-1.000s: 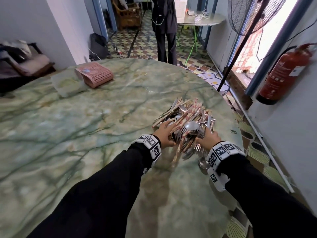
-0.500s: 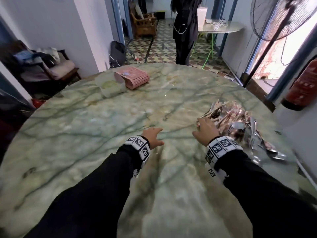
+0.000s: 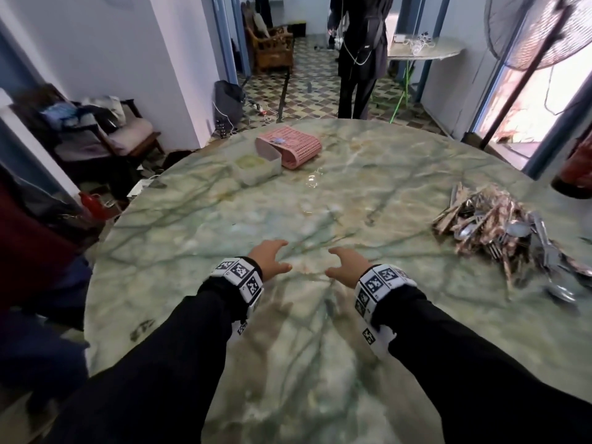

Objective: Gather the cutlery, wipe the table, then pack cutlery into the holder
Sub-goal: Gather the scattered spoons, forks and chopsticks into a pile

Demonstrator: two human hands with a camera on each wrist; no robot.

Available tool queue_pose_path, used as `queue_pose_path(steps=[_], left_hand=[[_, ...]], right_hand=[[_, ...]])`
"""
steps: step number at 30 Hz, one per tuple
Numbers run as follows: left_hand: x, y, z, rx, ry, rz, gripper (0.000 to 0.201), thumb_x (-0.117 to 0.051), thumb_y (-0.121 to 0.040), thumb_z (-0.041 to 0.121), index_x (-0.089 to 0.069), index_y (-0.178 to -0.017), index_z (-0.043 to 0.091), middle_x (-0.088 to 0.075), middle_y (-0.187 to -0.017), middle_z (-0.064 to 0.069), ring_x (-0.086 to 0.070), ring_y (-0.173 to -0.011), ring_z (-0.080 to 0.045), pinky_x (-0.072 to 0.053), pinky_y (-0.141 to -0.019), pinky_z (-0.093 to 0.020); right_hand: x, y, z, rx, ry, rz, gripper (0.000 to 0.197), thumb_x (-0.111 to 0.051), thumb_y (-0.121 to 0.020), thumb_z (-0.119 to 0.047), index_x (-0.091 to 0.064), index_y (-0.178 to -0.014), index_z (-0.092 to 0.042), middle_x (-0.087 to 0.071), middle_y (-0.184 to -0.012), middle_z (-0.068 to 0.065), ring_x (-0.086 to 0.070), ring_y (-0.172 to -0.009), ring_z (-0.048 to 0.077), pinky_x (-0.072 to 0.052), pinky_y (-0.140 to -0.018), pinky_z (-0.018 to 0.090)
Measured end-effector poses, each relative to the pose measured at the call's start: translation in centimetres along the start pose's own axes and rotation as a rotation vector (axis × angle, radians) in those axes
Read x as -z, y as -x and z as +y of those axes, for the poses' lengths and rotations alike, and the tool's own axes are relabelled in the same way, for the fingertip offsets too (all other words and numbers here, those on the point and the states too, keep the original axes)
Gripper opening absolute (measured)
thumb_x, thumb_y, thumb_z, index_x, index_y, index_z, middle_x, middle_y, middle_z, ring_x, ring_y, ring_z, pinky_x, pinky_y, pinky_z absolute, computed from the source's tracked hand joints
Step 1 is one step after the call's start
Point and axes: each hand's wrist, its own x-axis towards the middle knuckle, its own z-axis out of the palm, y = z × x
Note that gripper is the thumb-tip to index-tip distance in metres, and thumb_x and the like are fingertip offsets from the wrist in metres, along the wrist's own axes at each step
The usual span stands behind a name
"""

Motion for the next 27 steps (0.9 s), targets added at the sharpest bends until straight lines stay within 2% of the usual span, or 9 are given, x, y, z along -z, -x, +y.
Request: queue_pose_path(steps=[4, 9, 13, 19, 24, 27], left_hand=[[0.9, -0.7, -1.1, 0.003, 0.011, 0.008, 0.064, -0.058, -0.09, 0.03, -0.027, -0.145, 0.016, -0.031, -0.148, -0.013, -0.032, -0.136, -0.026, -0.025, -0.111, -0.032], [2.6, -3.1, -2.0, -0.027, 0.014, 0.007, 0.066, -0.059, -0.089, 0.029, -0.027, -0.145, 0.015, -0.029, -0.149, -0.012, -0.031, -0.137, -0.025, -0.026, -0.11, -0.03], [4.7, -7.1, -3.2, -0.068, -0.03, 0.005, 0.066, -0.06, -0.088, 0.03, -0.029, -0.144, 0.016, -0.03, -0.148, -0.012, -0.032, -0.136, -0.027, -0.025, -0.112, -0.032], [7.5, -14.5, -5.9, -0.167, -0.138, -0.027, 0.067, -0.06, -0.088, 0.03, -0.028, -0.145, 0.014, -0.03, -0.149, -0.01, -0.028, -0.138, -0.023, -0.021, -0.112, -0.03], [8.6, -20.3, -7.5, -0.234, -0.171, -0.05, 0.072, -0.064, -0.086, 0.027, -0.026, -0.145, 0.013, -0.028, -0.15, -0.009, -0.027, -0.138, -0.022, -0.02, -0.111, -0.028], [8.5, -23.2, -8.1, -0.256, -0.184, -0.084, 0.077, -0.067, -0.083, 0.028, -0.024, -0.145, 0.012, -0.025, -0.151, -0.009, -0.024, -0.14, -0.021, -0.018, -0.113, -0.027]], right_hand=[[0.1, -1.3, -2.0, 0.013, -0.011, 0.003, 0.059, -0.055, -0.091, -0.021, -0.031, -0.144, -0.009, -0.032, -0.149, 0.012, -0.033, -0.136, 0.024, -0.027, -0.107, 0.028], [1.1, -4.6, -4.5, 0.002, -0.024, 0.074, 0.057, -0.056, -0.089, -0.019, -0.035, -0.141, -0.009, -0.038, -0.145, 0.012, -0.038, -0.133, 0.024, -0.029, -0.104, 0.027], [3.2, -9.1, -6.6, -0.041, -0.044, 0.167, 0.052, -0.054, -0.09, -0.018, -0.039, -0.139, -0.01, -0.042, -0.143, 0.011, -0.042, -0.129, 0.026, -0.034, -0.102, 0.03], [5.0, -17.6, -9.2, -0.071, 0.015, 0.247, 0.052, -0.051, -0.091, -0.014, -0.038, -0.14, -0.012, -0.04, -0.144, 0.011, -0.039, -0.132, 0.026, -0.03, -0.106, 0.03], [4.8, -24.1, -10.1, -0.041, 0.193, 0.24, 0.052, -0.048, -0.089, -0.011, -0.037, -0.14, -0.014, -0.035, -0.146, 0.01, -0.04, -0.13, 0.029, -0.034, -0.106, 0.035], [5.1, -27.1, -9.8, 0.003, 0.46, 0.232, 0.049, -0.044, -0.09, -0.006, -0.037, -0.138, -0.012, -0.029, -0.149, 0.007, -0.04, -0.13, 0.029, -0.036, -0.102, 0.041]])
